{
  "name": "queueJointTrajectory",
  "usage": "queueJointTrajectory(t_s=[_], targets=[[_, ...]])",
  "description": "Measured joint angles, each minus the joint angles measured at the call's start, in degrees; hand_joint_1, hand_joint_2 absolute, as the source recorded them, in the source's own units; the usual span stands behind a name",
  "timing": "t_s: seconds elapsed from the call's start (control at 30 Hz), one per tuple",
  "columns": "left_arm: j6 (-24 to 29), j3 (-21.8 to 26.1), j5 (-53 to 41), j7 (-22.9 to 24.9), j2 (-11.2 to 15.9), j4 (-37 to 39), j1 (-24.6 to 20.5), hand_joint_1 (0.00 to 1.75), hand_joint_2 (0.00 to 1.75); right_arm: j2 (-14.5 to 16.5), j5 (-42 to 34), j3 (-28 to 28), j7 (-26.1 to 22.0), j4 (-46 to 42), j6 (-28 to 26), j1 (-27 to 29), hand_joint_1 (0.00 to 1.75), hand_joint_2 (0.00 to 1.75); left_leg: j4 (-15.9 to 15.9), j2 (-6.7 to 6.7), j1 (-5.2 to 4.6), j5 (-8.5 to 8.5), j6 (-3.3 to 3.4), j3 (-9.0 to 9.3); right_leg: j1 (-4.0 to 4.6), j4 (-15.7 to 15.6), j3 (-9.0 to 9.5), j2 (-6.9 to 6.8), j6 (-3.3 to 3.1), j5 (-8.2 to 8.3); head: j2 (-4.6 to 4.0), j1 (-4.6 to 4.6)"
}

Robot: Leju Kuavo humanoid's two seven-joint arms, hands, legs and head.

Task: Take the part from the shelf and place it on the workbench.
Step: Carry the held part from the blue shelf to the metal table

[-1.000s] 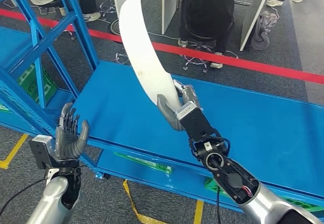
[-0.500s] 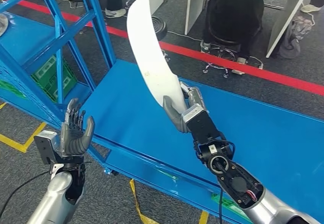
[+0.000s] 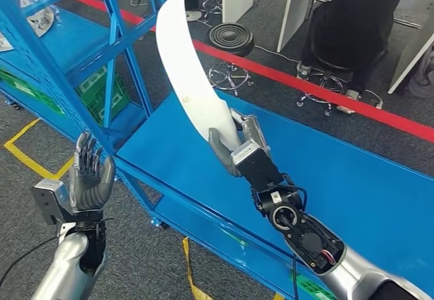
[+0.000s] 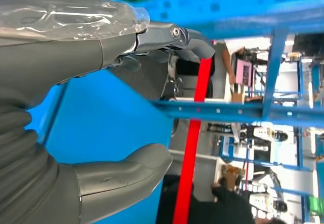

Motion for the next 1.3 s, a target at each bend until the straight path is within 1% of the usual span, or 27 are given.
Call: queueJointTrajectory(t_s=[0.07,0.13,0.17,0.2,0.23,0.27,0.3,0.37,0.43,0.5,0.53,0.6,0.63,0.67,0.7,0.73,0.77,0.8,0.87,0.93,1.0,1.07,1.13,1.2,1.23,1.27,1.3], targets=[[0.16,0.01,-0.1,0.12,-0.1,-0.04,0.07,0.0,1.75,0.0,0.09,-0.04,0.46,-0.1,0.05,0.11,1.75,1.75,-0.63,-1.28,0.54,0.23,0.28,0.61,-0.17,2.41,-0.81,1.77,0.51,-1.79,0.0,0.29],[0.37,0.02,-0.24,0.32,-0.28,-0.07,0.18,0.0,1.75,0.0,0.01,-0.08,0.68,-0.14,0.13,0.34,1.75,1.75,-0.84,-2.5,0.81,0.26,0.53,0.97,-0.48,9.5,-3.97,4.57,0.92,-5.28,0.0,0.92],[0.43,0.02,-0.29,0.42,-0.37,-0.07,0.34,0.0,1.75,0.0,-0.03,-0.08,0.71,-0.15,0.15,0.52,1.75,1.75,-0.82,-3.19,0.81,0.23,0.61,1.01,-0.62,13.64,-6.02,5.17,1.11,-6.84,0.0,1.22],[0.48,0.02,-0.33,0.49,-0.42,-0.06,0.55,0.0,1.75,0.0,-0.04,-0.07,0.72,-0.15,0.16,0.71,1.75,1.75,-0.78,-3.97,0.84,0.18,0.63,1.06,-0.75,16.54,-7.59,5.43,1.32,-7.53,0.0,1.41],[0.51,0.02,-0.36,0.53,-0.44,-0.06,0.74,0.0,1.75,0.0,-0.02,-0.06,0.71,-0.15,0.17,0.84,1.75,1.75,-0.7,-4.81,0.9,0.11,0.56,1.13,-0.9,17.34,-8.21,5.54,1.49,-7.06,0.0,1.53],[0.53,0.02,-0.37,0.57,-0.44,-0.07,0.88,0.0,1.75,0.0,0.01,-0.07,0.71,-0.15,0.17,0.91,1.75,1.75,-0.56,-5.7,1.0,0.0,0.42,1.24,-1.09,15.7,-7.67,5.68,1.64,-5.4,0.0,1.64],[0.54,0.02,-0.38,0.58,-0.44,-0.07,0.94,0.0,1.75,0.0,0.02,-0.07,0.71,-0.15,0.16,0.92,1.75,1.75,-0.34,-6.56,1.14,-0.19,0.2,1.38,-1.34,11.9,-6.08,6.17,1.79,-2.87,0.0,1.8],[0.54,0.02,-0.4,0.61,-0.45,-0.09,0.89,0.0,1.75,0.0,0.03,-0.07,0.71,-0.16,0.16,0.92,1.75,1.75,0.3,-8.07,1.35,-0.62,-0.36,1.39,-1.88,4.26,-2.41,8.7,2.05,0.31,0.0,2.08],[0.54,0.02,-0.45,0.63,-0.49,-0.13,0.88,0.0,1.75,0.0,0.02,-0.03,0.72,-0.21,0.14,0.93,1.75,1.75,0.73,-9.34,1.59,-0.63,-1.0,0.75,-1.91,1.33,-0.72,10.31,1.87,0.35,0.0,2.14],[0.54,0.03,-0.49,0.66,-0.49,-0.17,1.07,0.0,1.75,0.0,0.01,0.02,0.73,-0.31,0.14,0.89,1.75,1.75,0.72,-10.51,1.82,-0.36,-1.69,0.17,-1.71,0.93,-0.39,9.36,1.26,0.27,0.0,2.11],[0.54,0.03,-0.5,0.68,-0.45,-0.2,1.18,0.0,1.75,0.0,0.02,0.03,0.72,-0.33,0.14,0.83,1.75,1.75,1.08,-10.09,1.8,-0.57,-1.98,-0.07,-1.71,0.69,-0.2,8.69,0.94,0.37,0.0,2.06],[0.55,0.04,-0.51,0.66,-0.37,-0.27,1.05,0.0,1.75,0.02,0.02,0.03,0.69,-0.42,0.11,0.72,1.75,1.75,4.96,-7.12,1.58,-2.61,-2.43,-2.08,-1.78,0.22,0.18,7.17,0.18,0.51,0.0,1.31],[0.55,0.04,-0.52,0.64,-0.37,-0.3,0.97,0.0,1.75,0.03,0.03,0.04,0.68,-0.44,0.1,0.72,1.75,1.75,8.75,-5.2,1.54,-4.3,-2.6,-4.08,-1.58,0.15,0.24,6.39,-0.1,0.45,0.0,0.88],[0.56,0.04,-0.52,0.64,-0.37,-0.3,0.96,0.0,1.75,0.04,0.03,0.06,0.67,-0.47,0.09,0.75,1.75,1.75,13.13,-4.0,1.58,-5.97,-2.74,-6.51,-1.4,0.14,0.25,5.53,-0.36,0.36,0.0,0.47],[0.56,0.04,-0.52,0.64,-0.37,-0.3,1.08,0.0,1.75,0.04,0.06,0.08,0.64,-0.46,0.04,0.77,1.75,1.75,16.64,-3.41,1.66,-6.96,-2.83,-8.56,-1.26,0.14,0.27,4.69,-0.49,0.26,0.0,0.3],[0.56,0.04,-0.52,0.64,-0.36,-0.3,1.23,0.0,1.75,0.04,0.18,0.11,0.56,-0.45,-0.04,0.79,1.75,1.75,18.27,-3.12,1.72,-6.95,-2.86,-9.67,-1.16,0.15,0.32,3.85,-0.58,0.14,0.0,0.21],[0.56,0.05,-0.52,0.63,-0.34,-0.3,1.36,0.0,1.75,0.05,0.4,0.14,0.43,-0.45,-0.16,0.78,1.75,1.75,17.36,-2.9,1.75,-5.81,-2.8,-9.41,-1.11,0.15,0.43,3.04,-0.61,0.01,0.0,0.11],[0.57,0.05,-0.52,0.61,-0.31,-0.31,1.41,0.0,1.75,0.05,0.71,0.17,0.27,-0.46,-0.29,0.75,1.75,1.75,13.99,-2.45,1.72,-3.83,-2.65,-7.76,-1.08,0.15,0.63,2.3,-0.57,-0.16,0.0,0.01],[0.6,0.07,-0.54,0.54,-0.28,-0.39,1.37,0.0,1.75,0.08,1.45,0.28,-0.06,-0.48,-0.53,0.64,1.75,1.75,5.45,-0.02,1.36,-0.3,-2.19,-3.26,-0.93,0.15,1.1,1.1,-0.31,-0.57,0.0,-0.14],[0.79,0.07,-0.7,0.45,-0.32,-0.51,1.27,0.0,1.75,0.11,2.12,0.49,-0.38,-0.48,-0.72,0.48,1.75,1.75,1.23,1.43,0.77,0.63,-1.58,-1.12,-0.64,0.11,1.47,0.1,0.19,-1.01,0.0,-0.07],[1.11,0.07,-0.92,0.41,-0.34,-0.6,1.24,0.0,1.75,0.13,2.47,0.73,-0.57,-0.49,-0.77,0.38,1.75,1.75,0.73,0.27,0.53,0.5,-0.99,-0.98,-0.54,-0.03,1.86,-0.94,0.8,-1.4,0.0,0.09],[1.46,0.07,-1.03,0.4,-0.34,-0.77,1.25,0.0,1.75,0.13,2.31,0.88,-0.61,-0.5,-0.71,0.34,1.75,1.75,0.32,-1.02,0.85,0.57,-0.46,-0.59,-0.83,1.19,1.5,0.76,1.3,-2.62,0.0,0.27],[1.58,0.08,-1.03,0.4,-0.49,-0.92,1.15,0.0,1.75,0.13,1.93,0.93,-0.61,-0.48,-0.68,0.32,1.75,1.75,0.08,-2.24,1.13,0.59,0.01,-0.23,-1.13,7.09,-1.27,4.12,1.57,-5.71,0.0,0.88],[1.39,0.09,-0.94,0.37,-0.69,-0.91,1.09,0.0,1.75,0.13,1.72,0.98,-0.57,-0.43,-0.7,0.35,1.75,1.75,0.11,-3.7,1.1,0.52,0.25,-0.17,-1.18,15.52,-5.69,5.43,1.72,-8.78,0.0,1.56],[1.28,0.09,-0.88,0.29,-0.76,-0.9,1.11,0.0,1.75,0.13,1.66,1.01,-0.54,-0.4,-0.71,0.38,1.75,1.75,0.14,-4.55,1.06,0.49,0.27,-0.13,-1.16,17.87,-7.22,5.55,1.74,-8.99,0.0,1.75],[1.2,0.09,-0.81,0.18,-0.81,-0.88,1.1,0.0,1.75,0.13,1.62,1.02,-0.5,-0.39,-0.72,0.38,1.75,1.75,0.17,-5.43,1.03,0.45,0.27,-0.04,-1.16,18.03,-7.77,5.63,1.67,-8.06,0.0,1.9],[1.11,0.09,-0.76,0.05,-0.85,-0.87,1.06,0.0,1.75,0.12,1.58,1.03,-0.46,-0.39,-0.73,0.37,1.75,1.75,0.23,-6.34,1.03,0.39,0.2,0.09,-1.16,15.66,-7.11,5.85,1.52,-5.94,0.0,2.07]])
